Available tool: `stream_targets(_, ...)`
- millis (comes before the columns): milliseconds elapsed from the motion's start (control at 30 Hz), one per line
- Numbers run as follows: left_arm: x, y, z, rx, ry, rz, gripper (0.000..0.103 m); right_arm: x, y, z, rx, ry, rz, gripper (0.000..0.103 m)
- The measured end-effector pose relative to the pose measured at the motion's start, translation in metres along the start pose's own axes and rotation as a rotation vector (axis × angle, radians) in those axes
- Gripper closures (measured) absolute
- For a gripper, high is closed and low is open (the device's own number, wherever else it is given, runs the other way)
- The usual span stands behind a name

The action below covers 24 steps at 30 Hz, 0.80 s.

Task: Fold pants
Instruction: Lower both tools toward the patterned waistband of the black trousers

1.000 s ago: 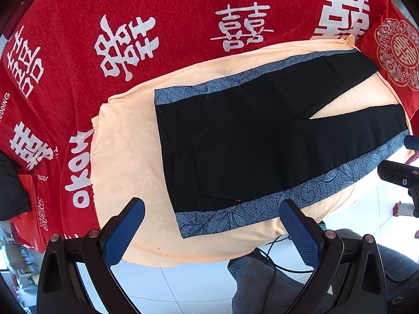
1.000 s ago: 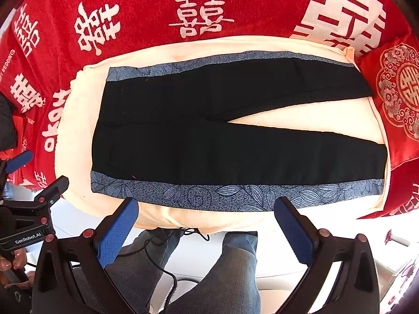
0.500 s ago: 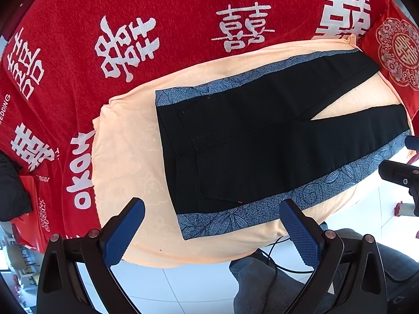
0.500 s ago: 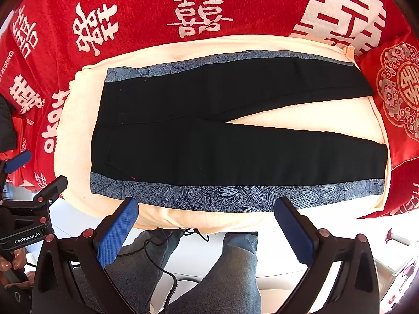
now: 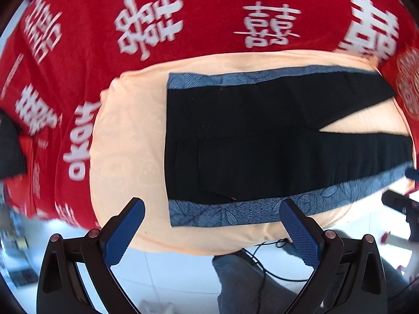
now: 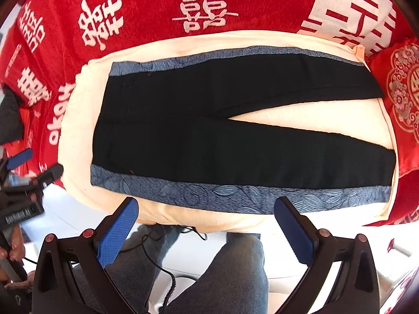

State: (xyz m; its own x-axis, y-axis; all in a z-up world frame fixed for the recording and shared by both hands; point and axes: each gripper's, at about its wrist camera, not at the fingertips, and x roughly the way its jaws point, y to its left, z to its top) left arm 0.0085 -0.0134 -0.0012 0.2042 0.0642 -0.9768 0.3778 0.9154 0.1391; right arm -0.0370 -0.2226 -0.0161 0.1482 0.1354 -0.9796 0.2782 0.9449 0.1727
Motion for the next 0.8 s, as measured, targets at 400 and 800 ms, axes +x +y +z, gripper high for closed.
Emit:
stream_targets(400,0.009,-0.025,-0.038,-0.186,0.073,-0.022,0.0,0.022,-0.025,0.001,-0.138,0.049,-0.031,0.0)
stream_targets(800,0.093,-0.01,-0.043,-0.159,0.063,-0.073,0.0,0.094,-0.004,-0.007,-0.1,0.055,-0.022,0.0)
